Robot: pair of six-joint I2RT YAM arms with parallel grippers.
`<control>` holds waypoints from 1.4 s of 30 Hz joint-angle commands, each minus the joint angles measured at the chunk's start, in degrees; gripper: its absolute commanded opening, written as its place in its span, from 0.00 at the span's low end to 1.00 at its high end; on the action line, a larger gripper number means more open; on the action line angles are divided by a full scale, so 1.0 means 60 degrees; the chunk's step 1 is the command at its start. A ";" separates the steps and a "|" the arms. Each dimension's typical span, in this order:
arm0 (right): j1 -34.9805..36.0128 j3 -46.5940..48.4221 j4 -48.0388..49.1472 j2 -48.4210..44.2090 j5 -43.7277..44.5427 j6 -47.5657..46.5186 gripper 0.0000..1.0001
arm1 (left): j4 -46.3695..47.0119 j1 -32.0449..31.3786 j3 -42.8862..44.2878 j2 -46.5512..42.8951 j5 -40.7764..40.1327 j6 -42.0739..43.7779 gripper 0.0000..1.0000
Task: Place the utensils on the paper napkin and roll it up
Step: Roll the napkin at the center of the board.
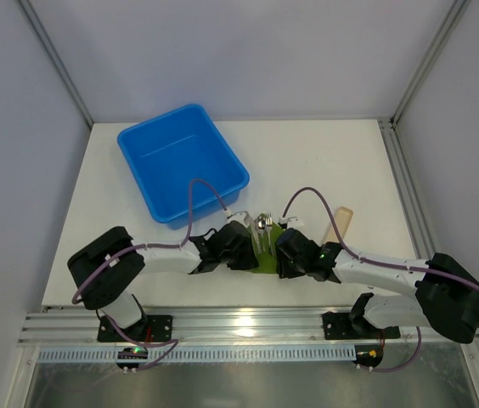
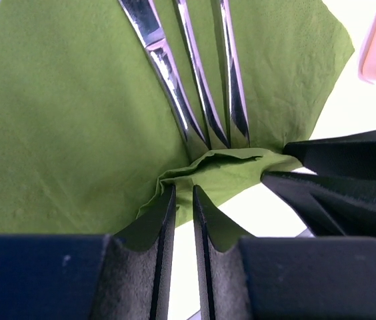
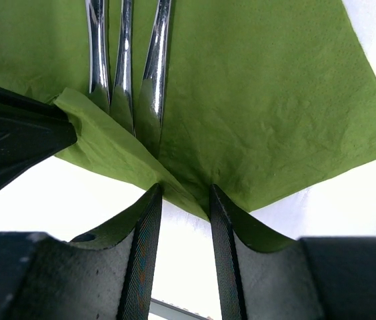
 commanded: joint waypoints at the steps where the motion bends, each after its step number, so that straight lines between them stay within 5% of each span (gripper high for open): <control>1: -0.0036 0.0079 -0.0424 0.0068 0.0267 0.0400 0.39 | 0.0215 0.0029 -0.0376 -0.0410 -0.0006 -0.0056 0.18; 42: -0.0036 0.1383 -0.1317 -0.0195 0.0633 -0.0083 0.41 | 0.0376 -0.0103 -0.1724 -0.1231 0.0141 -0.0467 0.19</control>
